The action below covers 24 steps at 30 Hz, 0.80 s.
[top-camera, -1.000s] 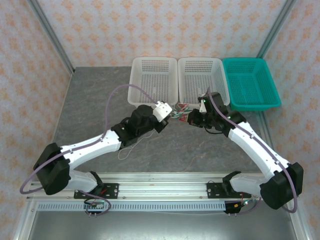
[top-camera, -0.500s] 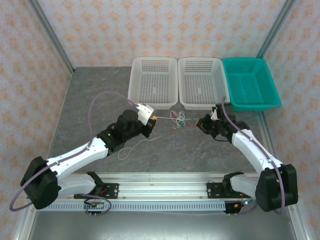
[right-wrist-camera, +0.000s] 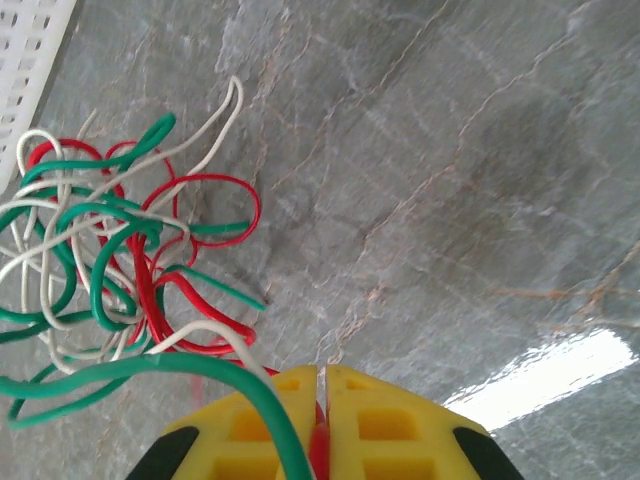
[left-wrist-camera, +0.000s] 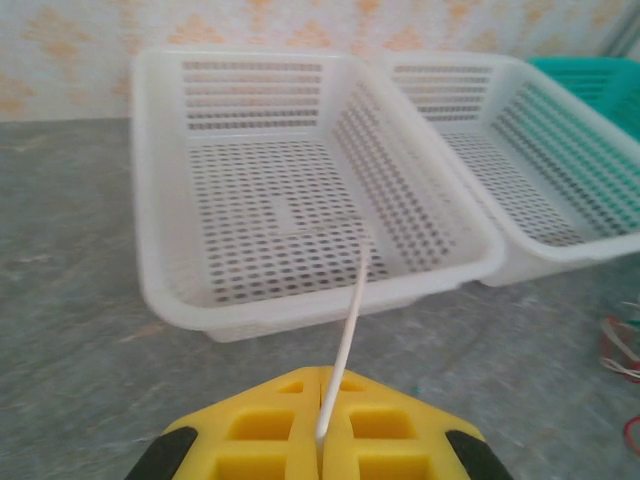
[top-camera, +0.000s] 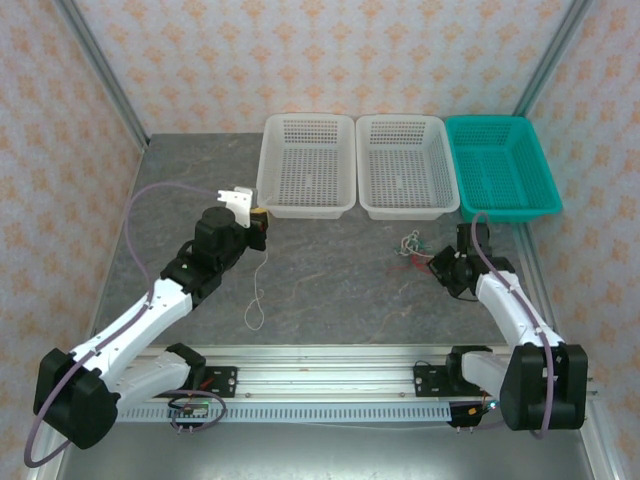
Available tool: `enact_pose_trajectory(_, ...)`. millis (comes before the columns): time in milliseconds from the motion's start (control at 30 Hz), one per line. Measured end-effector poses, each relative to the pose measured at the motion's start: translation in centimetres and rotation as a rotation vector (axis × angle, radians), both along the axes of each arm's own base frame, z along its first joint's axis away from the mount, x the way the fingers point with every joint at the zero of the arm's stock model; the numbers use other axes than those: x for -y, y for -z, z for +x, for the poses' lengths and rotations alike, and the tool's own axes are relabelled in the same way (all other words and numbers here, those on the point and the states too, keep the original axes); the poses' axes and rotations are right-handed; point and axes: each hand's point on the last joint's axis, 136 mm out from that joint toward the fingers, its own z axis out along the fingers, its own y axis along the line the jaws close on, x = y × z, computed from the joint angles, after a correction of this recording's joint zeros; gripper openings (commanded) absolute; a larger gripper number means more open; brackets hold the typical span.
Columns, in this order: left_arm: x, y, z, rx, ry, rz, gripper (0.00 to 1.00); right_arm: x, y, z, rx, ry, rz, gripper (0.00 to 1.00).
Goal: Untangle the cables
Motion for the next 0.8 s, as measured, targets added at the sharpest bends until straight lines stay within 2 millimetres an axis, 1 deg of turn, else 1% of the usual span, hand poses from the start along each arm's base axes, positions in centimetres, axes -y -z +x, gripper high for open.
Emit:
enact_pose_trajectory(67, 0.4, -0.2, -0.2, -0.008, 0.021, -0.02, 0.0, -0.6, -0.1, 0.0, 0.002, -0.025, 0.017, 0.0)
enact_pose_trajectory(100, 0.7, -0.7, -0.2, -0.011, 0.031, -0.031, 0.0, -0.9, -0.1, -0.1, 0.003, -0.041, 0.027, 0.0)
enact_pose_trajectory(133, 0.8, -1.4, -0.2, -0.006, 0.034, -0.04, 0.0, -1.3, -0.2, -0.1, 0.006, -0.054, 0.033, 0.0)
enact_pose_trajectory(167, 0.9, -2.7, -0.1, 0.009, 0.037, -0.051, 0.0, -1.7, -0.3, -0.2, 0.009, -0.069, 0.04, 0.0)
enact_pose_trajectory(233, 1.1, -6.2, 0.3, 0.056, 0.038, -0.073, 0.0, -2.5, -0.3, -0.4, 0.018, -0.098, 0.052, 0.0)
enact_pose_trajectory(333, 1.5, -14.3, 1.6, 0.175, 0.037, -0.117, 0.0, -3.5, -0.1, -0.7, 0.02, -0.131, 0.066, 0.0)
enact_pose_trajectory(400, 1.9, -19.0, 2.3, 0.247, 0.04, -0.138, 0.0, -3.8, 0.1, -0.8, 0.019, -0.139, 0.072, 0.0)
enact_pose_trajectory(433, 2.1, -21.3, 2.7, 0.284, 0.043, -0.144, 0.0, -3.8, 0.1, -0.8, 0.02, -0.14, 0.074, 0.0)
enact_pose_trajectory(500, 2.5, -24.8, 3.6, 0.343, 0.045, -0.15, 0.0, -3.9, 0.1, -0.8, 0.022, -0.137, 0.077, 0.0)
enact_pose_trajectory(567, 2.8, -27.6, 4.6, 0.391, 0.045, -0.144, 0.0, -3.9, 0.1, -0.7, 0.025, -0.131, 0.08, 0.0)
enact_pose_trajectory(633, 3.2, -29.9, 5.8, 0.43, 0.041, -0.133, 0.0, -3.9, 0.1, -0.7, 0.032, -0.126, 0.083, 0.0)
enact_pose_trajectory(700, 3.4, -31.7, 7.3, 0.466, 0.033, -0.123, 0.0, -4.0, 0.1, -0.7, 0.036, -0.124, 0.089, 0.0)
enact_pose_trajectory(800, 3.5, -34.1, 10.2, 0.517, 0.014, -0.113, 0.0, -4.0, 0.1, -0.7, 0.035, -0.124, 0.095, 0.0)
